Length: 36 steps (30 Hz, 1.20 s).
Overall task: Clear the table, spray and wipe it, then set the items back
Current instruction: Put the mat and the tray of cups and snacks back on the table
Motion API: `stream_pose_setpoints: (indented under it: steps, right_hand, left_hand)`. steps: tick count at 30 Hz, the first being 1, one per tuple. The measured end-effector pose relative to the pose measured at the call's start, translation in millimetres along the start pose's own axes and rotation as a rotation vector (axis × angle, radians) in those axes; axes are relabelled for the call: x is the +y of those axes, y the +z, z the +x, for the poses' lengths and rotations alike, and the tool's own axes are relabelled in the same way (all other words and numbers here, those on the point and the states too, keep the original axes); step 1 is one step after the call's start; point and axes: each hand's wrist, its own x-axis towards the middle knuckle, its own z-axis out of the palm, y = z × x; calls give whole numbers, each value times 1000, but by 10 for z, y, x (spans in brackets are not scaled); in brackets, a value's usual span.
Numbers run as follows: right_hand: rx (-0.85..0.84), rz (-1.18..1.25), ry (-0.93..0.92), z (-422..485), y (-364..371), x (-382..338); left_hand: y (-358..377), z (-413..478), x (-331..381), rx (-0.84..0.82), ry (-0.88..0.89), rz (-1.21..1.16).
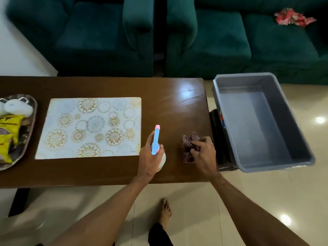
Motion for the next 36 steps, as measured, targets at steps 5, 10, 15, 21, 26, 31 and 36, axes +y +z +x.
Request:
stream_pose_setpoints:
  steps: [5, 10, 15, 21, 26, 31, 36]
  right_hand:
    - [-11, 103, -130, -80, 78, -1090]
    - [-108, 181, -292, -399, 487, -2417]
    - [-276, 164, -489, -1037, 1200, -3775]
    - [-483, 139, -726, -2291, 2199, -5117]
    - [-664, 123, -930, -3499, 2946, -5847]
    - [-843, 109, -1050, -4595, 3601, -6289]
    - [-956, 113, -1135, -5475, 4360, -6480]
  left_hand:
    - [-900, 11, 54, 195, -60, -12]
    - [-2219, -154, -65, 429, -102, -57]
    - [-3658, -671, -479, 708, -212, -146]
    - [-5235, -1735, -1050, 1026, -291, -134]
    - [-6156, -2789, -1593, 1264, -399, -82]
    - [-6757, -3736, -2156, 1432, -501, -41]
    - [-7152, -4463, -2783, 1594, -606, -5]
